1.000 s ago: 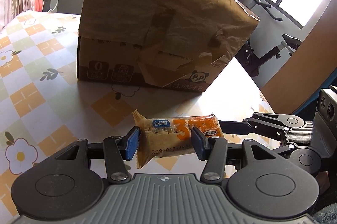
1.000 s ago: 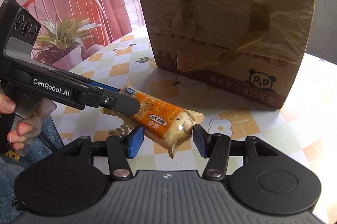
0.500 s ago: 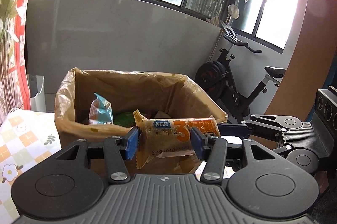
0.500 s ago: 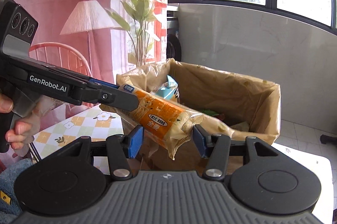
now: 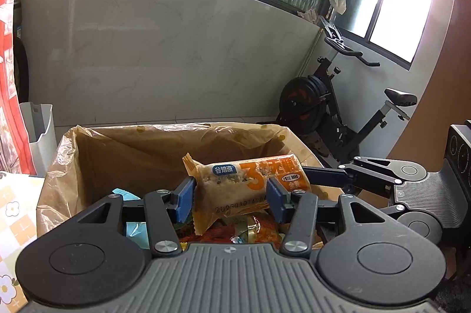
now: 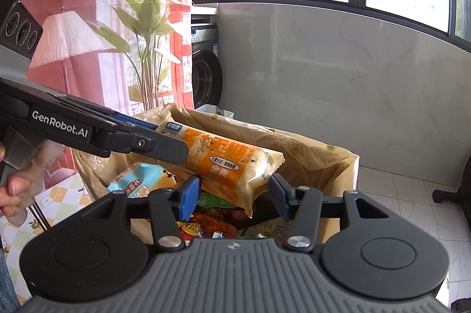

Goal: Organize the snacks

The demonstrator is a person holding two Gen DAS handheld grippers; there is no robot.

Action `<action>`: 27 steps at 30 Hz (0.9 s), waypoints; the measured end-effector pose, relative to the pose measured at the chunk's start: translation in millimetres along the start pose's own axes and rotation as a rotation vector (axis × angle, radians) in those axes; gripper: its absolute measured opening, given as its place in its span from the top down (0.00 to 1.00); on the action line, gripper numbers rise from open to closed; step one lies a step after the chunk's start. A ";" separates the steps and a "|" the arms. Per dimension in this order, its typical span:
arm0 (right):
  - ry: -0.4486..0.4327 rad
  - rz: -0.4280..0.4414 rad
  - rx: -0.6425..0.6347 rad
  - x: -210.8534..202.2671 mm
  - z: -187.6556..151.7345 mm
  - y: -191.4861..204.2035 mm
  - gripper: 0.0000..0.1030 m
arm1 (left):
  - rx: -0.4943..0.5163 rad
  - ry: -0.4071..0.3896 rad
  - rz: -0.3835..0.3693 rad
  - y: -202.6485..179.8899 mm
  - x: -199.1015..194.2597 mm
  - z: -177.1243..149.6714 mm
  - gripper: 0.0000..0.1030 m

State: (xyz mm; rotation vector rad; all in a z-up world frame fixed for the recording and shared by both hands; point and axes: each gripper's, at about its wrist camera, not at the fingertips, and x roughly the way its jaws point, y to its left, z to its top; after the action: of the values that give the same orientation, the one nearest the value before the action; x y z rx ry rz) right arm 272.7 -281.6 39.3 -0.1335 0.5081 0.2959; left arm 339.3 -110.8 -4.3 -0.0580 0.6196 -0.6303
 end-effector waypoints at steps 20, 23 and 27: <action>0.017 -0.087 0.109 -22.9 -5.9 1.8 0.11 | 0.121 -0.112 0.251 -14.4 -59.9 5.2 0.14; -0.031 -0.125 0.087 -42.5 -2.0 13.1 0.08 | 0.139 -0.144 0.305 -24.2 -84.1 7.3 0.14; -0.075 -0.151 0.112 -69.3 3.7 22.9 0.04 | 0.164 -0.192 0.373 -37.4 -113.7 4.3 0.14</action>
State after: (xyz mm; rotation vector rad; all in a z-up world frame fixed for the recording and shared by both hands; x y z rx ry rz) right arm 209.6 -276.2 75.7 -0.0515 0.4369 0.1242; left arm 249.6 -77.2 67.6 0.1468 0.3776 -0.3069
